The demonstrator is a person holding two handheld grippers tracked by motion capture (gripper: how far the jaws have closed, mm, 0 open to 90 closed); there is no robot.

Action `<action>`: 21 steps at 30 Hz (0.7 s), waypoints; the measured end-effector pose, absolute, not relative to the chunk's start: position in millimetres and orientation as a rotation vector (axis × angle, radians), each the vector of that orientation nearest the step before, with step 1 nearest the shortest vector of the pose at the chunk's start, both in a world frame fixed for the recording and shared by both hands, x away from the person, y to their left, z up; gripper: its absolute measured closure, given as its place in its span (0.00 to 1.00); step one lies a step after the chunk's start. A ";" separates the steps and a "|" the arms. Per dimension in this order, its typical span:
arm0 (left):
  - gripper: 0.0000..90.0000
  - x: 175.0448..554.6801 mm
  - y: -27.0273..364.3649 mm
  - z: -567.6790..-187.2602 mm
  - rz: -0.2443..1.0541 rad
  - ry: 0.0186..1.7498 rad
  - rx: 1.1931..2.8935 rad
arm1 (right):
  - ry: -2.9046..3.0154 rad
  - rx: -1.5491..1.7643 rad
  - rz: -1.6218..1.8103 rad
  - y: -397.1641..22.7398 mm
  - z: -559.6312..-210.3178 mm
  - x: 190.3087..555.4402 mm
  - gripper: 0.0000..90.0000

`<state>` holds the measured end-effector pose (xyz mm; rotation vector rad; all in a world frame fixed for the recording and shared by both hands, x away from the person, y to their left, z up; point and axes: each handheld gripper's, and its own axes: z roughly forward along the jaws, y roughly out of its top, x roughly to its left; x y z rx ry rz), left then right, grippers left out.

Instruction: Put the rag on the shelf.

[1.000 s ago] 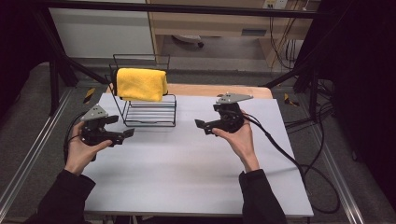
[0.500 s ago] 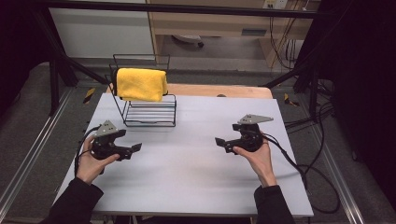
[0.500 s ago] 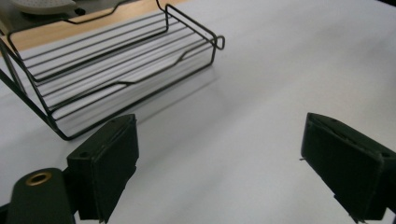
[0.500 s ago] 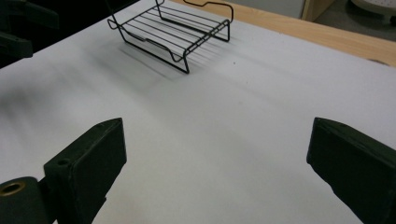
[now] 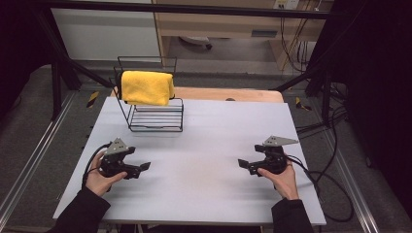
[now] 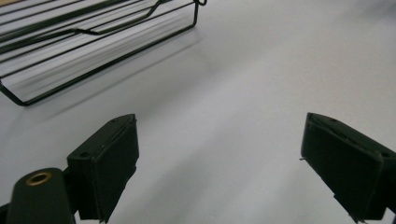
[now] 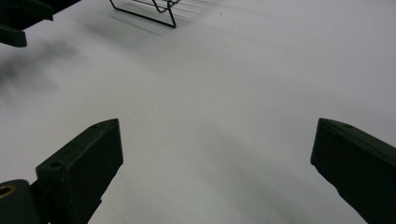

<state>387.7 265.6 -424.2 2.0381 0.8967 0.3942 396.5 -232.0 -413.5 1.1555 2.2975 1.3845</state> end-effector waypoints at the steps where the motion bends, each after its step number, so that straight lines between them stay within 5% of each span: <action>1: 0.13 387.3 266.1 -425.4 0.391 0.898 2.039 | 2.297 1.175 1.380 -235.1 -416.3 394.9 0.03; 21: 0.13 384.4 264.7 -440.0 0.360 0.885 2.067 | 2.283 1.249 1.345 -269.3 -445.9 376.0 0.02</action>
